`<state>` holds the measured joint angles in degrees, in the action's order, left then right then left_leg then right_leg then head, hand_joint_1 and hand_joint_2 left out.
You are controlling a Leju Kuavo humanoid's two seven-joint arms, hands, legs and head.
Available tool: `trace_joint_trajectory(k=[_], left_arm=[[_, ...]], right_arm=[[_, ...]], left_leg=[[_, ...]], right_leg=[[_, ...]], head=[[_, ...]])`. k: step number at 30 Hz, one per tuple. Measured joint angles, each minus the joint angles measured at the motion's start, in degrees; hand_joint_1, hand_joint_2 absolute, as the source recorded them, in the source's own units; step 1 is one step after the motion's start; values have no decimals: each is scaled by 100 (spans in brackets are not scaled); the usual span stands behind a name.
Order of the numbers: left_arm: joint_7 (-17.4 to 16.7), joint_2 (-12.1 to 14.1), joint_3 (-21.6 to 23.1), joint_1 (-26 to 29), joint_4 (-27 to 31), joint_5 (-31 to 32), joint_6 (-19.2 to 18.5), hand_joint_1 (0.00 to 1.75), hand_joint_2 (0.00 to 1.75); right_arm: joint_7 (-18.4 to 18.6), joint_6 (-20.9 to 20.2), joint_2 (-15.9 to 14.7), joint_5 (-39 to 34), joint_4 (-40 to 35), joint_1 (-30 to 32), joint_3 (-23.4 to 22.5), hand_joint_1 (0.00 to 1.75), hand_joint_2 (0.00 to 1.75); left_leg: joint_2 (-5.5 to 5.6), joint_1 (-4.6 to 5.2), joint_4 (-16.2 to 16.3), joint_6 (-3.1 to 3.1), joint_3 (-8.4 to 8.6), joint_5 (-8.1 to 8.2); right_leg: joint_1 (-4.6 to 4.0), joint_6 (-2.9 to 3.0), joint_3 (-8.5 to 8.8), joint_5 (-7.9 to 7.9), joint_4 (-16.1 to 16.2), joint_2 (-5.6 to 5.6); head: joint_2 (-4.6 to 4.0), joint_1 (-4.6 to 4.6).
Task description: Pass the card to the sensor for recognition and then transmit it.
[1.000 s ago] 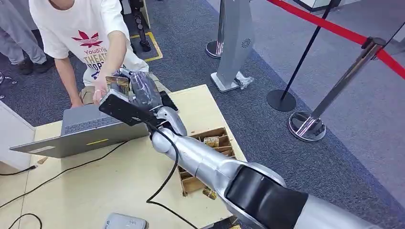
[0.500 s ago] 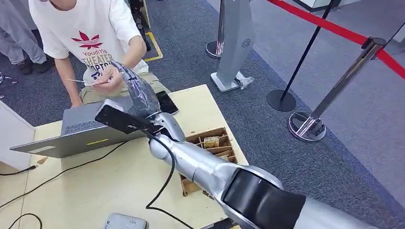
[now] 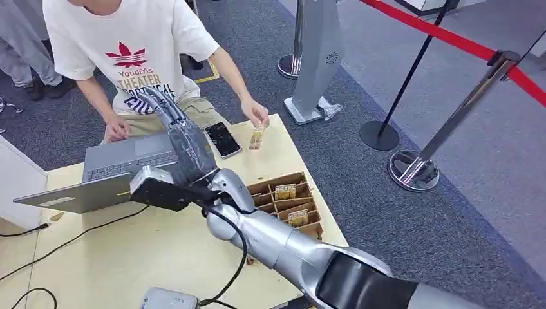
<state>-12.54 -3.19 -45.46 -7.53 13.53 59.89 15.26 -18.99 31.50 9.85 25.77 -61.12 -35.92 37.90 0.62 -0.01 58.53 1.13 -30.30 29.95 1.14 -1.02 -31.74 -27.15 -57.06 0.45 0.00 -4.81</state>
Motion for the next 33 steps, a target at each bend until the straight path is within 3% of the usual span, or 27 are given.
trace_joint_trajectory(k=[9,15,24,33], left_arm=[[336,52,-232,285,-7,-290,39,0,175],[424,55,-356,412,-13,-332,46,0,175],[433,50,-481,447,-13,-385,63,0,175],[463,41,-606,481,-13,-463,77,0,175]], right_arm=[[330,173,-795,1028,-1299,992,20,0,175],[601,81,-1206,1842,-1837,1671,-160,0,175],[796,-223,-1573,2275,-2281,2178,-321,2,175],[811,-477,-1761,2275,-2386,2411,-376,19,175]], left_leg=[[1,1,0,0,0,2],[3,1,0,-1,-3,3],[2,1,0,-2,-3,2],[2,1,0,-2,-4,2]], right_leg=[[0,0,-1,0,4,-1],[0,-1,-3,-1,4,-5],[0,-1,-2,0,3,-5],[0,-1,-2,0,3,-5]], head=[[0,0],[0,0],[0,2],[0,0]])
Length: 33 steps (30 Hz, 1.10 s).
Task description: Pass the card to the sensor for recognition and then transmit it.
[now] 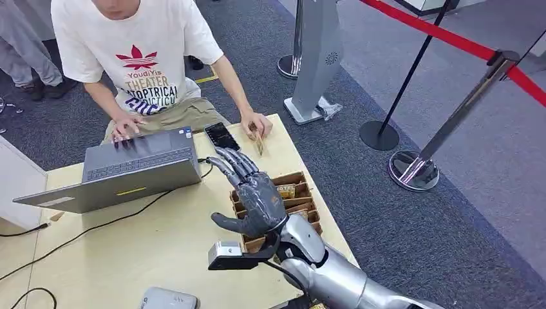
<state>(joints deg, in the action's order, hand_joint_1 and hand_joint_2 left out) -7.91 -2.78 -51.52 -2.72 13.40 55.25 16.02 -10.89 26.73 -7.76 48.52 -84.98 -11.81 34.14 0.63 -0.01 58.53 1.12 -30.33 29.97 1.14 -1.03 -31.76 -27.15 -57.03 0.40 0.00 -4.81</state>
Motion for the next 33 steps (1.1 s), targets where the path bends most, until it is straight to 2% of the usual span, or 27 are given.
trace_joint_trajectory(k=[4,6,18,20,23,26,27,29,33], left_arm=[[24,-2,-33,13,0,-22,9,0,175],[28,-9,-57,24,0,-44,9,0,175],[35,-52,-186,51,0,-87,26,0,175],[39,-55,-205,53,0,-79,28,0,175],[48,-55,-260,53,2,-63,28,0,175],[61,-55,-280,55,0,-55,28,0,175],[68,-55,-280,54,0,-50,28,0,175],[74,-55,-282,54,2,-30,26,0,175],[74,-55,-286,54,0,-4,28,0,175]], right_arm=[[-46,-92,-20,-22,2,71,0,38,175],[-61,-157,-22,-35,20,108,2,40,175],[11,-135,-33,249,429,119,17,40,175],[88,-57,-55,453,496,107,22,47,175],[210,33,-87,750,590,78,33,38,175],[304,81,-129,984,662,47,72,37,175],[330,96,-142,1054,684,33,94,45,175],[400,123,-164,1205,730,7,118,49,175],[490,133,-212,1399,800,-36,133,45,175]], left_leg=[[0,0,0,0,0,0],[0,0,0,0,0,0],[0,0,0,0,-1,0],[0,0,0,0,-1,0],[0,0,0,0,-1,0],[0,0,0,0,-1,0],[0,0,0,0,-1,0],[0,0,0,0,-1,0],[0,0,0,0,-1,0]], right_leg=[[0,0,0,0,0,0],[0,0,0,0,0,0],[0,0,1,0,0,0],[0,0,0,0,0,0],[0,0,0,0,0,0],[0,0,0,0,0,0],[0,0,0,0,0,0],[0,0,0,0,0,0],[0,0,1,0,0,0]], head=[[0,0],[0,0],[0,0],[0,0],[0,0],[0,2],[0,2],[0,2],[0,0]])
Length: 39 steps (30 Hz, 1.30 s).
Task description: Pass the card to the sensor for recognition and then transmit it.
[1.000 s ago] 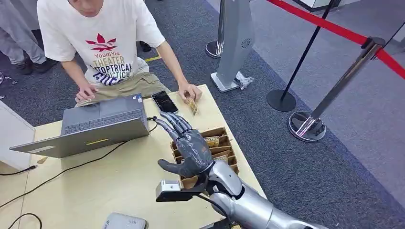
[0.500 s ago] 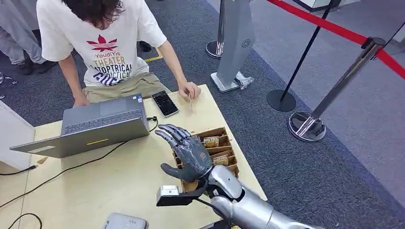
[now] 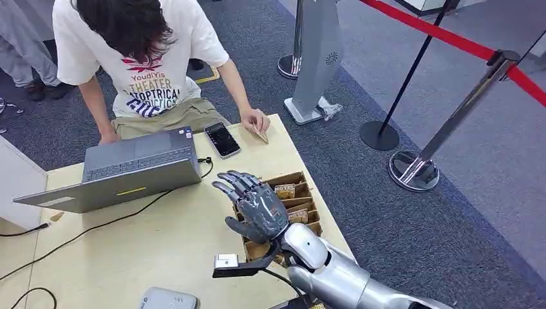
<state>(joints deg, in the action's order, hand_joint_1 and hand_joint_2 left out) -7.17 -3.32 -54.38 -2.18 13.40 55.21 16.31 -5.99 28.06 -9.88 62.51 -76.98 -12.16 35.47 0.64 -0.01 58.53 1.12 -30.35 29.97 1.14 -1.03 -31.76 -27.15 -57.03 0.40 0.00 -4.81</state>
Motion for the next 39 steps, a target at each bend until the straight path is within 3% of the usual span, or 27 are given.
trace_joint_trajectory(k=[9,10,11,12,17,18,21,26,29,30,34,35,39], left_arm=[[-2,0,-42,0,0,17,0,0,175],[-4,0,-50,0,2,17,-2,0,175],[-13,0,-66,-1,2,17,-2,0,175],[-20,0,-88,-1,2,15,-2,0,175],[-37,0,-142,1,2,-2,0,0,175],[-37,0,-146,1,2,-2,0,0,175],[-37,0,-162,3,0,-2,2,0,175],[-35,-2,-179,6,0,41,2,0,175],[-35,-7,-179,5,2,109,0,0,175],[-35,-9,-179,5,0,142,-2,0,175],[-35,-11,-179,2,2,227,-4,0,175],[-35,-11,-179,1,2,245,-4,0,175],[-35,-11,-177,-4,2,339,-4,0,175]], right_arm=[[122,-129,-94,173,90,-100,77,54,175],[136,-151,-103,201,98,-113,83,59,175],[151,-186,-114,240,100,-130,92,86,175],[157,-214,-118,245,107,-147,96,94,175],[214,-383,-122,350,151,-247,140,72,175],[236,-424,-122,354,155,-265,144,73,175],[302,-500,-125,435,181,-308,146,51,175],[463,-568,-161,577,197,-345,112,56,175],[551,-594,-205,662,190,-328,33,75,175],[587,-599,-225,694,177,-306,-10,66,175],[682,-601,-302,771,118,-171,-175,72,175],[708,-601,-319,791,96,-137,-216,84,175],[793,-601,-376,966,-20,58,-432,77,175]], left_leg=[[0,0,0,0,0,0],[0,0,0,0,0,0],[0,0,0,0,0,0],[0,0,0,0,0,0],[0,0,0,0,0,0],[0,0,0,0,0,0],[0,0,0,0,0,0],[0,0,0,0,0,0],[0,1,0,0,1,0],[0,1,0,0,1,0],[0,1,0,0,1,0],[0,1,0,0,1,0],[0,1,0,0,1,0]], right_leg=[[0,0,0,0,0,0],[0,0,0,0,0,0],[0,0,0,0,0,0],[0,0,0,0,0,0],[0,0,0,0,0,0],[0,0,0,0,0,0],[0,0,0,0,0,0],[0,0,0,0,0,0],[0,0,-1,0,1,0],[0,0,0,0,1,0],[0,0,-1,0,1,0],[0,0,-1,0,1,0],[0,0,-2,0,1,0]], head=[[0,0],[0,2],[0,0],[0,0],[0,2],[0,0],[0,0],[0,0],[0,0],[0,2],[0,2],[0,2],[0,2]])
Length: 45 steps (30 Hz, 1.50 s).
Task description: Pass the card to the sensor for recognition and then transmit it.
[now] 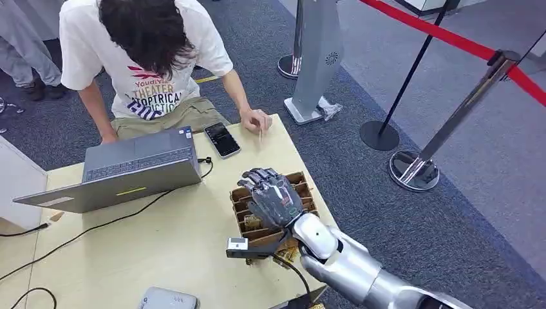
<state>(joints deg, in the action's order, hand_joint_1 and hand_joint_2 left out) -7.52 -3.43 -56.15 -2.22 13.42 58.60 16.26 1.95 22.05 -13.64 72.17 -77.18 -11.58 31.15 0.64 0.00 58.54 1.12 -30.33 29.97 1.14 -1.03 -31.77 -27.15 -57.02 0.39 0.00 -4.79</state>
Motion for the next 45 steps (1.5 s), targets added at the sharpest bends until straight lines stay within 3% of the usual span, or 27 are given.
trace_joint_trajectory(k=[2,6,13,14,24,31,45], left_arm=[[0,0,2,-4,0,22,0,0,175],[-4,2,4,-12,0,85,0,0,175],[-11,0,4,-22,0,120,2,0,175],[-11,0,4,-23,0,122,2,0,175],[-9,-17,4,-29,0,177,55,0,175],[-9,-20,4,-35,0,221,61,0,175],[-22,-20,4,-66,0,225,59,0,175]], right_arm=[[31,-7,-24,20,-66,92,-88,75,175],[63,-53,-66,105,-179,256,-291,87,175],[39,-122,-79,186,-251,374,-460,86,175],[22,-131,-81,186,-251,374,-468,96,175],[-101,-146,-79,118,-251,357,-470,98,175],[-109,-160,-79,98,-251,358,-433,84,175],[-133,-247,18,98,-238,254,-381,94,175]], left_leg=[[0,0,0,0,0,0],[0,0,0,0,0,0],[-1,0,0,0,1,0],[-1,0,0,0,1,0],[-1,0,0,0,0,0],[-1,0,0,0,0,0],[0,-1,0,0,-1,0]], right_leg=[[0,0,0,0,0,1],[0,0,0,0,0,1],[0,0,0,0,0,2],[0,0,0,0,0,2],[0,0,1,0,0,1],[0,0,1,0,0,1],[0,0,1,0,-1,1]], head=[[0,0],[0,0],[0,0],[0,-2],[0,0],[0,0],[0,0]])
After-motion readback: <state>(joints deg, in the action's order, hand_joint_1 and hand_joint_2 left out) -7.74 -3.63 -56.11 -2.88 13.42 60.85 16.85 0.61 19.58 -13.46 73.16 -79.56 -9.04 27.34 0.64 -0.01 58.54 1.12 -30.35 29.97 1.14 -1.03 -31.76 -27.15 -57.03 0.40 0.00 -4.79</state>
